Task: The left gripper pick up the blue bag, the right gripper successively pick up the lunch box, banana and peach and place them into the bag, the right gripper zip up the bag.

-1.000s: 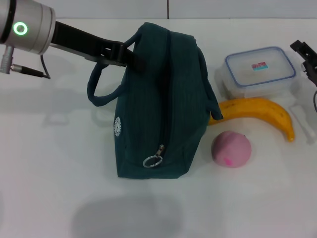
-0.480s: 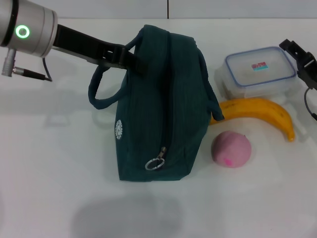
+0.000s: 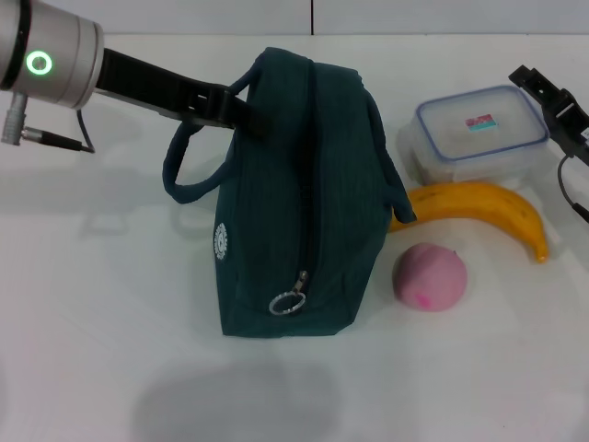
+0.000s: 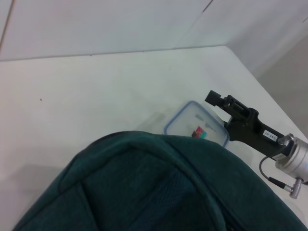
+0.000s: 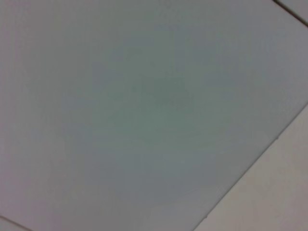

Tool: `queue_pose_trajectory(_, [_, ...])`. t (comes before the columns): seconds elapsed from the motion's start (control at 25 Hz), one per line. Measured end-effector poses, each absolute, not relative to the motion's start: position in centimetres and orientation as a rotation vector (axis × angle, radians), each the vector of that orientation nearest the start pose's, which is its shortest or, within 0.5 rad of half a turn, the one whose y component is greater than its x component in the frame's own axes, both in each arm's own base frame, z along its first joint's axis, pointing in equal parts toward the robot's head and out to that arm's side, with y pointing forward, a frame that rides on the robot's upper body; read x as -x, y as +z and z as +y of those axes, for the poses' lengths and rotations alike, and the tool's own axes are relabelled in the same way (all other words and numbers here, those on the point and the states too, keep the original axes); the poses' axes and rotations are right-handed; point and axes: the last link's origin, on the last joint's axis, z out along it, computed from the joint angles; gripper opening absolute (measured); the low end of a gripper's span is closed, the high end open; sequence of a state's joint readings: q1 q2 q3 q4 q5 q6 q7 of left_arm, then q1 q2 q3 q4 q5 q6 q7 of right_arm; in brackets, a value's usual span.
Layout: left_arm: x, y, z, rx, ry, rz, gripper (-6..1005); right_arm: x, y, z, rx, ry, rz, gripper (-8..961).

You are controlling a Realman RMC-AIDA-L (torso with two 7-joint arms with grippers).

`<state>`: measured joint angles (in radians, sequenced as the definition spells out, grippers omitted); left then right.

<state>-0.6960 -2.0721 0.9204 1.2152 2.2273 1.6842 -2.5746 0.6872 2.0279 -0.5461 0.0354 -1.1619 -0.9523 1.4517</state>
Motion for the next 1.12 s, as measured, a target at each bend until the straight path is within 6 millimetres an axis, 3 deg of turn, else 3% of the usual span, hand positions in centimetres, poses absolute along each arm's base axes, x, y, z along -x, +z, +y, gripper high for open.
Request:
queue_pose_trajectory(0.52, [15.10,4.94,37.76,2.640,-0.276,-1.326,50,-30.59,-2.56,38.89,1.488,1.215,1.604,671])
queue_pose_trajectory(0.64, [15.04,4.99,37.81,2.641,-0.276,-1.322,50,-30.51,-2.57,38.86,1.490,1.222,1.604,473])
queue_pose_trajectory(0.84, [15.01,5.01,37.85,2.641,-0.276,-1.320,50,-30.60,-2.66,38.70,1.495,1.217,1.606,275])
queue_pose_trajectory(1.12, [15.17,4.97,37.78,2.638,-0.276,-1.326,50,-30.81,-2.69,38.48,1.505,1.206,1.604,181])
